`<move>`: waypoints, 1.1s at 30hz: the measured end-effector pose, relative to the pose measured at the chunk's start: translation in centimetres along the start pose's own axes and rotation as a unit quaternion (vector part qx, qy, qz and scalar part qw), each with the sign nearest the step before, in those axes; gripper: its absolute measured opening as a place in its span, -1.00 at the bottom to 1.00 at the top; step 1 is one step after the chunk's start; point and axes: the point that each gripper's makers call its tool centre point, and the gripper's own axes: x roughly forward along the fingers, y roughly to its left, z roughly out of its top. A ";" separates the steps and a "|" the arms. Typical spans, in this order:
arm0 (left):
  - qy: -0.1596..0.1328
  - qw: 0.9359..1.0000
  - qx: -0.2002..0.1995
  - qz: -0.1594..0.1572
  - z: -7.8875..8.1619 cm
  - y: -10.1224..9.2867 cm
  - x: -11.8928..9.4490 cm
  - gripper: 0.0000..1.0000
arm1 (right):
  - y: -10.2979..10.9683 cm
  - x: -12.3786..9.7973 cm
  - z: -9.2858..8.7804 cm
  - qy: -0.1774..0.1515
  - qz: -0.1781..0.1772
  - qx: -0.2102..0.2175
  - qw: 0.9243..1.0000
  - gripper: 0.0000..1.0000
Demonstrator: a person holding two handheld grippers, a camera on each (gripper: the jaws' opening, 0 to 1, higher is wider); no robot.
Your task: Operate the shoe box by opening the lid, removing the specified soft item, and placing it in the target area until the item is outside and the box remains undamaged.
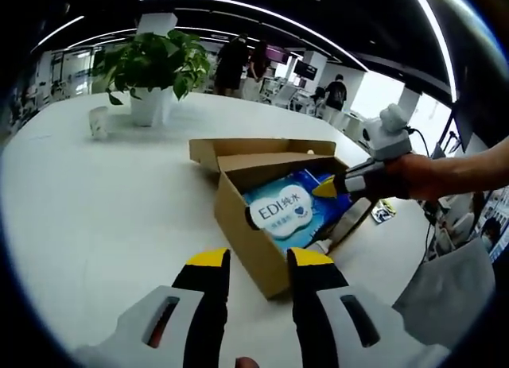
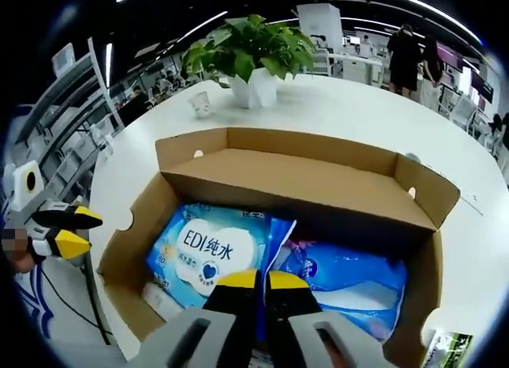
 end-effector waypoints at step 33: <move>0.012 0.998 0.032 -0.055 2.3 -5.4 4.4 -0.45 | -4.2 -6.6 1.1 -0.073 -0.030 0.034 0.996 -1.00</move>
